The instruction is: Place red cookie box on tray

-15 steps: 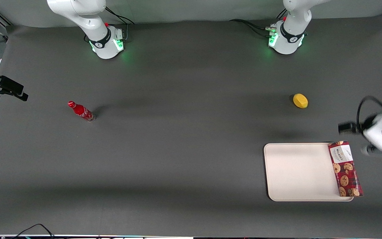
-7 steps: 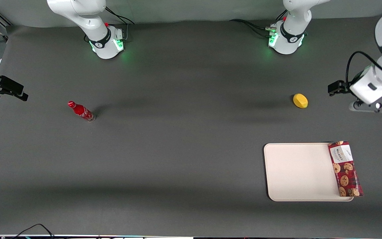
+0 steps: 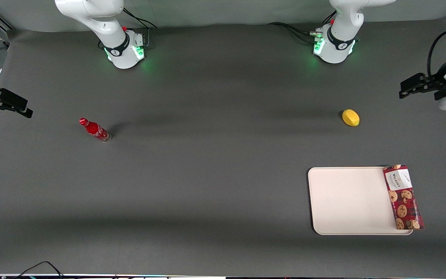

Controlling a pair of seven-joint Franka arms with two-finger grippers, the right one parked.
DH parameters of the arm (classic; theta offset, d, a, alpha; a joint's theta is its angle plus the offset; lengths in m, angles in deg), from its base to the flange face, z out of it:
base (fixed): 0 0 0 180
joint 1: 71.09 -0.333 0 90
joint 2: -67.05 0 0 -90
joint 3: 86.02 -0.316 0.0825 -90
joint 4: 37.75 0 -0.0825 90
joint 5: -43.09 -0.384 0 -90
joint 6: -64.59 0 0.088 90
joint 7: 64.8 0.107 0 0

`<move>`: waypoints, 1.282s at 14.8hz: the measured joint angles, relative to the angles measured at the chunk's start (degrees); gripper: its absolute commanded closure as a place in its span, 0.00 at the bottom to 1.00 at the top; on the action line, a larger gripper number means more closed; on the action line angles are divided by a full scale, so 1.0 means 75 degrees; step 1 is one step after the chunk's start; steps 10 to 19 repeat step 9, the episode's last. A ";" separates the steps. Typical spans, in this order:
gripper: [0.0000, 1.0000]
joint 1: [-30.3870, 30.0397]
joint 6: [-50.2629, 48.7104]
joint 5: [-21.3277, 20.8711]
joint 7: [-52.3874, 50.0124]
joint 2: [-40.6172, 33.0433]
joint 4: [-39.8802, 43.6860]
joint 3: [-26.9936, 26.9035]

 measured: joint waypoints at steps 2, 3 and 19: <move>0.00 0.0105 -0.0005 0.0055 0.0092 0.0233 0.0231 -0.0096; 0.00 0.0156 -0.0005 0.0067 0.0093 0.0426 0.0397 -0.0095; 0.00 0.0271 0.0034 0.0060 0.0094 0.1290 0.1093 -0.0111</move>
